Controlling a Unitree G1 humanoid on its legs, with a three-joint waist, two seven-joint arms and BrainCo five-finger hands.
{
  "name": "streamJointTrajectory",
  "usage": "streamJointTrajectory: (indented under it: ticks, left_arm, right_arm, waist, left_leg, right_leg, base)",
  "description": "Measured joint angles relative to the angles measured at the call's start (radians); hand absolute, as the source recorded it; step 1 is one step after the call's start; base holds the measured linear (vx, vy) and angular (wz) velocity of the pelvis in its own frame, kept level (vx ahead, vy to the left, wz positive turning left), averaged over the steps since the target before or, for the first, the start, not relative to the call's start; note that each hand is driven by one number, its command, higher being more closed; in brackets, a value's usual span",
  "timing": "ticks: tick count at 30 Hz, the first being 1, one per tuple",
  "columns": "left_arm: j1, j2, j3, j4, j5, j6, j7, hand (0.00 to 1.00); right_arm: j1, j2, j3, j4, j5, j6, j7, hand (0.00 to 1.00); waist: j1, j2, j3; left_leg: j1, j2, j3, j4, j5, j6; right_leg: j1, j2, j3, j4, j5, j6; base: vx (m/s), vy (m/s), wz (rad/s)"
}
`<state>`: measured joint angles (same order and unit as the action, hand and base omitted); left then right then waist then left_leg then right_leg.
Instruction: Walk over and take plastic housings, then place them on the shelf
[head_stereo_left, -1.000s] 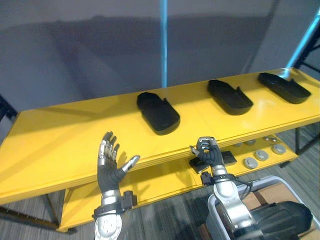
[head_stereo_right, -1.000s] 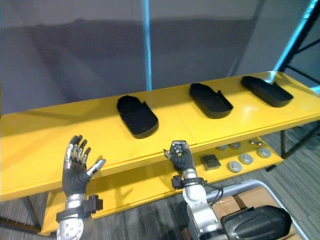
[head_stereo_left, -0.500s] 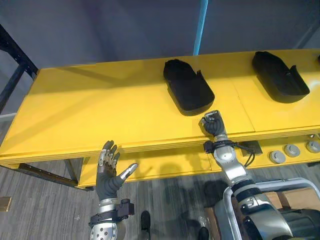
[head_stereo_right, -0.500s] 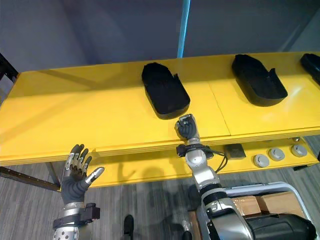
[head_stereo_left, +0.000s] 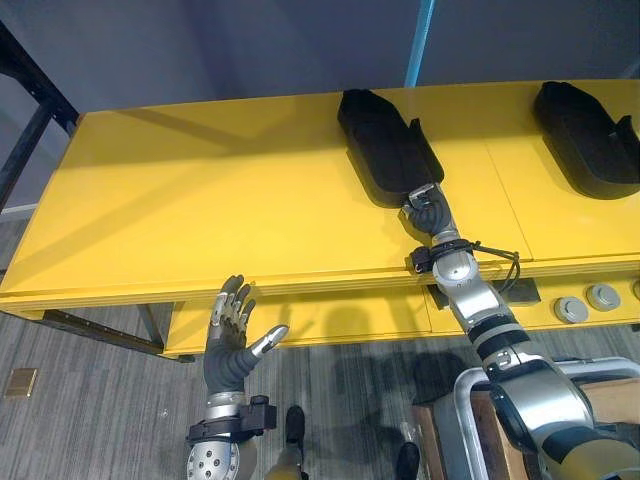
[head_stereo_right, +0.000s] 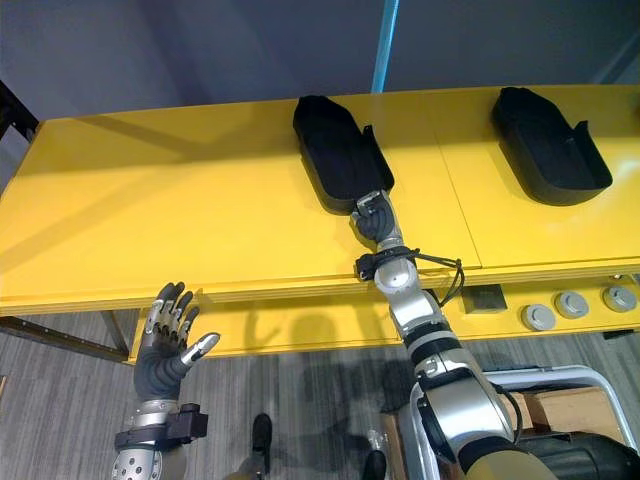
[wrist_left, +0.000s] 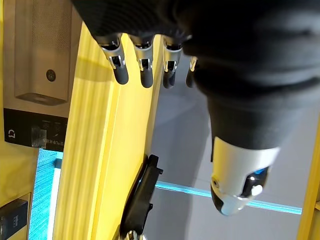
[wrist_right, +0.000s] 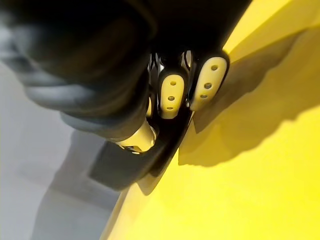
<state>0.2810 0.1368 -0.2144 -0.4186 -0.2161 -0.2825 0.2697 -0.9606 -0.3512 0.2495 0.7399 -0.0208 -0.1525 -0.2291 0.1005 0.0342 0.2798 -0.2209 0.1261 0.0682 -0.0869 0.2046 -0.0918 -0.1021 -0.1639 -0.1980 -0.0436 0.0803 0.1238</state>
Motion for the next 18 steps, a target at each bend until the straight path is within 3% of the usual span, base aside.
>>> streamJointTrajectory:
  ticks: [6, 15, 18]
  left_arm:
    - [-0.011, 0.002, 0.000, 0.008, -0.002, 0.000, -0.001, 0.00]
    - [-0.012, 0.011, 0.001, 0.020, -0.009, 0.000, -0.006, 0.00]
    - [-0.017, 0.003, 0.005, 0.019, 0.002, 0.000, -0.001, 0.00]
  right_arm:
    - [-0.023, 0.000, 0.042, -0.005, 0.023, 0.000, 0.025, 1.00]
    - [-0.020, 0.003, 0.086, -0.038, 0.024, 0.001, 0.055, 1.00]
    - [0.148, 0.007, 0.053, -0.330, 0.019, 0.001, 0.047, 1.00]
  waist:
    - [0.023, 0.001, 0.002]
    - [0.023, 0.001, 0.002]
    - [0.015, 0.001, 0.002]
  left_leg:
    - [-0.002, 0.001, -0.008, 0.000, 0.001, 0.000]
    - [0.004, 0.000, -0.011, 0.000, 0.002, -0.002]
    - [0.011, -0.002, -0.009, 0.000, 0.002, -0.002]
  right_leg:
    - [0.008, 0.002, -0.008, -0.009, 0.001, 0.000]
    - [0.016, 0.003, -0.013, -0.011, 0.001, 0.000]
    - [0.019, 0.000, -0.012, -0.007, 0.000, 0.001]
  base:
    - [0.01, 0.013, 0.04]
    - [0.00, 0.008, 0.01]
    - [0.00, 0.000, 0.00]
